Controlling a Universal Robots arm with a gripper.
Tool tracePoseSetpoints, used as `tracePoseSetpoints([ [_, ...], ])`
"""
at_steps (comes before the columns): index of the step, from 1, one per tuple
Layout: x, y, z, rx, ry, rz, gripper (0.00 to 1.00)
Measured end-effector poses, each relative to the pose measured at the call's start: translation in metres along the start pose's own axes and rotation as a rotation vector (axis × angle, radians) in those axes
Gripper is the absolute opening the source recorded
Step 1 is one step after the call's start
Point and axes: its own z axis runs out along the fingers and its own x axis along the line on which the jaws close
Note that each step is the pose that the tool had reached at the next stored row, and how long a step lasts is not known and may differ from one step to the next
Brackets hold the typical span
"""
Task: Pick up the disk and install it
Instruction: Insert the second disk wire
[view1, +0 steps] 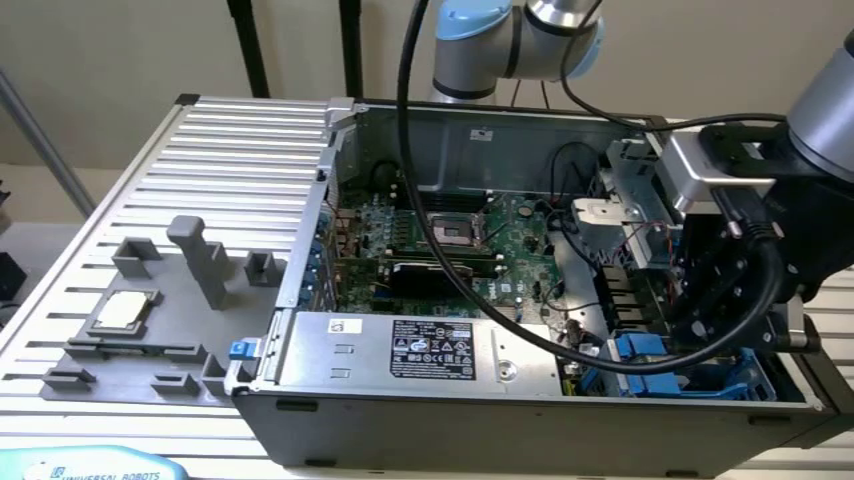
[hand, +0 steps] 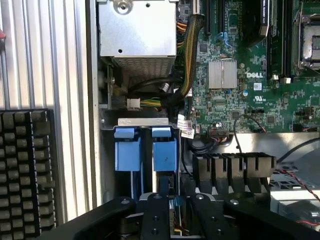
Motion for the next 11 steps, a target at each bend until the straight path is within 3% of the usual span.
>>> tracePoseSetpoints([
  [3, 0.0003, 0.0071, -0.0017, 0.0022, -0.0006, 0.000, 0.24],
  [11, 0.0003, 0.0072, -0.0018, 0.0021, -0.0025, 0.000, 0.24],
])
